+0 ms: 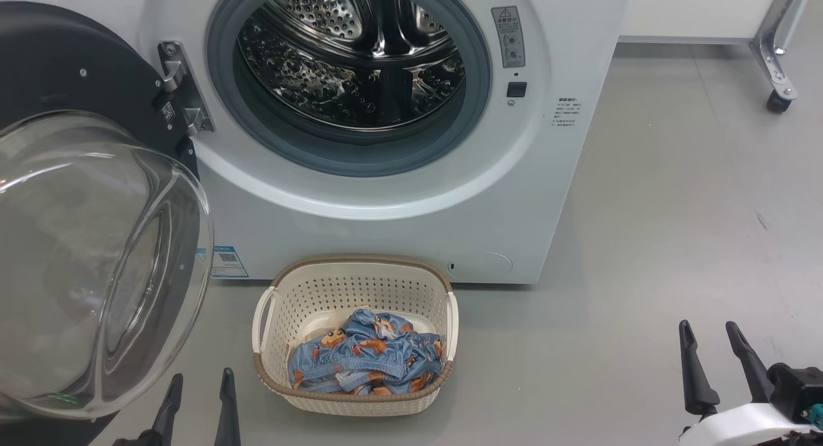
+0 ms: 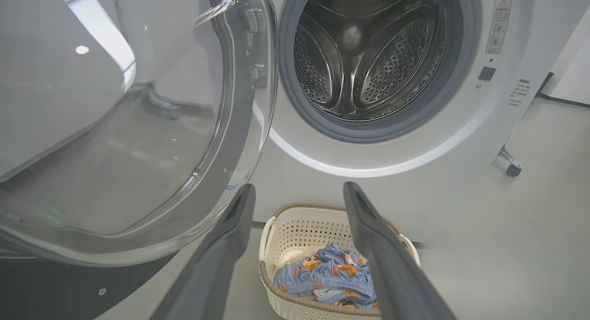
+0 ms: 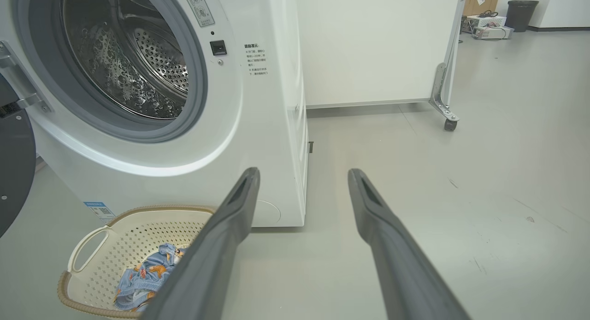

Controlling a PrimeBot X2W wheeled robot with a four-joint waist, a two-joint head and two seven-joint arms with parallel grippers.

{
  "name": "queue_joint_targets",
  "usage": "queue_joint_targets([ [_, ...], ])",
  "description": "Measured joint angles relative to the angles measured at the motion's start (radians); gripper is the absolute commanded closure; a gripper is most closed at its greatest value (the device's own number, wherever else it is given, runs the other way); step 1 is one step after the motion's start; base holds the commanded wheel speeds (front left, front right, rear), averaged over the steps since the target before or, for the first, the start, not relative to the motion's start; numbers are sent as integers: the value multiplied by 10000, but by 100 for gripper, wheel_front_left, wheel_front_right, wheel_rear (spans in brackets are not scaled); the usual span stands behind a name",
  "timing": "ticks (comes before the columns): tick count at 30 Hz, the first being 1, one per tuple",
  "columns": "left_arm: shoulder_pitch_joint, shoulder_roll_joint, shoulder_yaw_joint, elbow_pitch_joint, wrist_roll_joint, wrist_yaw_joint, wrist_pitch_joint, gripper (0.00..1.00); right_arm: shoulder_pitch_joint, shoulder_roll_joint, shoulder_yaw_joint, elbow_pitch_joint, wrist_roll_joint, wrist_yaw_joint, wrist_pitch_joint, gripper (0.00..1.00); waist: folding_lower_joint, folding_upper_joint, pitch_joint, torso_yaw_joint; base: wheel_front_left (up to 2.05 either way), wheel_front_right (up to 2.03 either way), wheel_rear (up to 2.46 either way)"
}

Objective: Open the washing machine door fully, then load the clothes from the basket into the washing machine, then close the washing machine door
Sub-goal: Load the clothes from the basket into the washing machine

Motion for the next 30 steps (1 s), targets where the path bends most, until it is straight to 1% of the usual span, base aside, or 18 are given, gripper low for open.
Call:
queue_joint_targets([
  [12,-4,-23,19,4,-2,0,0,0,-1,-4,-13,-4,0,0,0,0,0,0,160,44,53,-53,0],
  [30,-35,-79,31,2,12,-4,0,0,-6,-2,-42,-4,0,0,0,0,0,0,207,88,90,-89,-1],
])
